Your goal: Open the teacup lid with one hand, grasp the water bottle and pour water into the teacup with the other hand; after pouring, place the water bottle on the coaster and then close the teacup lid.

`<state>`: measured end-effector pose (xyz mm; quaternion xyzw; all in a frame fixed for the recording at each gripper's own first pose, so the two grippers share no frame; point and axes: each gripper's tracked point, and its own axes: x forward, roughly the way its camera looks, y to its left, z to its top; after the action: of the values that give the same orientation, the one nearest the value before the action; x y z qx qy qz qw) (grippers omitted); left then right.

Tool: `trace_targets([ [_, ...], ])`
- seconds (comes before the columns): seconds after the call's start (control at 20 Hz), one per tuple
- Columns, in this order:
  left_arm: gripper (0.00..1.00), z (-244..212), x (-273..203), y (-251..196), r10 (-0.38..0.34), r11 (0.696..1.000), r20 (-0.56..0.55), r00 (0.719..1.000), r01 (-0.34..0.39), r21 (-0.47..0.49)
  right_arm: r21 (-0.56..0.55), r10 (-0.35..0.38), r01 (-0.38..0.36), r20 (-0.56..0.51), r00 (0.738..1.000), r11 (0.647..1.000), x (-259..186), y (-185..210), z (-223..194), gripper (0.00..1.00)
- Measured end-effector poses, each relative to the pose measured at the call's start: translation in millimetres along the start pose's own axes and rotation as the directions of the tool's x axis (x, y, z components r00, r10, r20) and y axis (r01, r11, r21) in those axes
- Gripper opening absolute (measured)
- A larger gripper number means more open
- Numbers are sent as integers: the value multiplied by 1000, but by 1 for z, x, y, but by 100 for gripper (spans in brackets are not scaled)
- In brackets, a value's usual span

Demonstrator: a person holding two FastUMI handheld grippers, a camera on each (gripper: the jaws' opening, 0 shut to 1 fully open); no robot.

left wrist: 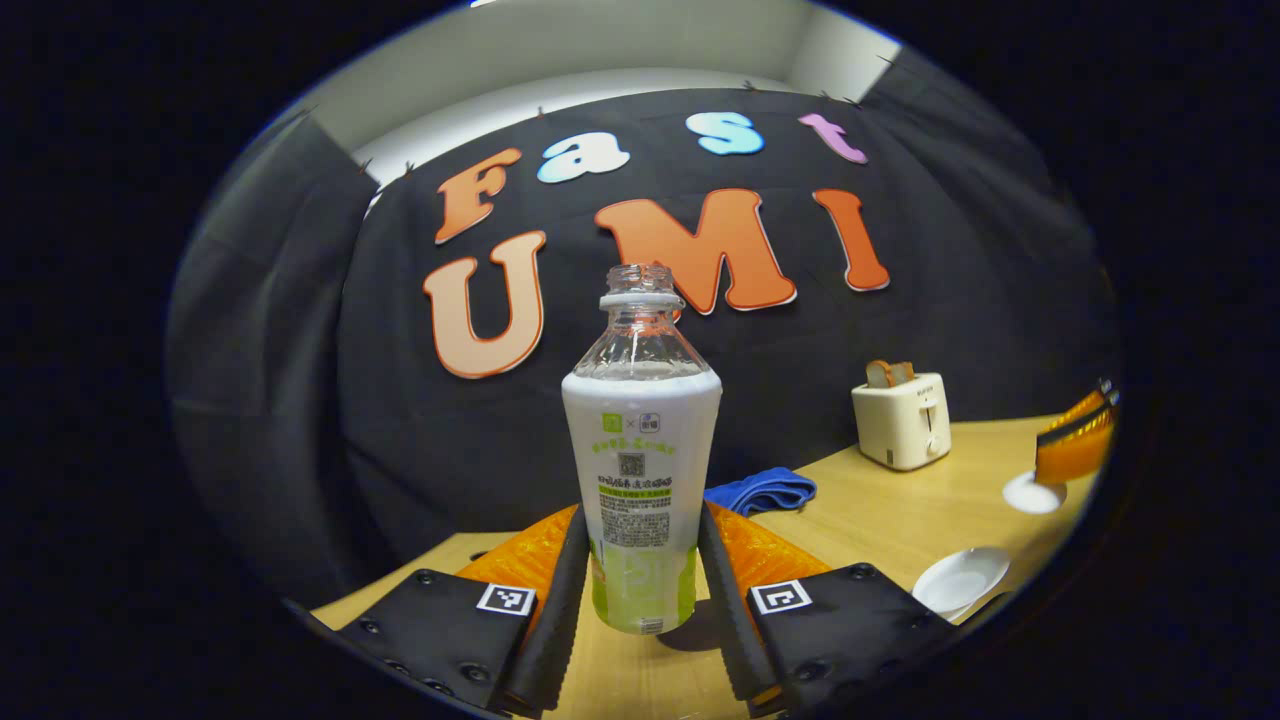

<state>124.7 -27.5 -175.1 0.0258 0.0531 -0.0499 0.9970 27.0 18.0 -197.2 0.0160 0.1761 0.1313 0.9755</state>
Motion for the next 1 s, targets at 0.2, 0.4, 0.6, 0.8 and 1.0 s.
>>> trace_targets([
  [0.2,63,-18,28,8,4,980,-61,998,-16,-199,3,3,-2,-8,1000,1000,1,-1,-4,21],
  [0.4,64,-46,36,5,1,963,-123,992,-35,-269,10,2,-2,-18,1000,1000,3,-4,-9,21],
  [0.6,64,-69,53,-3,-5,965,-178,984,-42,-258,15,-1,2,-34,999,1000,5,-6,-14,21],
  [0.8,64,-80,57,-18,-33,969,-215,976,-21,-247,18,3,-2,-31,1000,1000,4,-7,-13,21],
  [1.0,63,-95,58,-21,-38,972,-259,965,-24,-232,16,4,-4,-30,1000,1000,3,-6,-13,21],
])
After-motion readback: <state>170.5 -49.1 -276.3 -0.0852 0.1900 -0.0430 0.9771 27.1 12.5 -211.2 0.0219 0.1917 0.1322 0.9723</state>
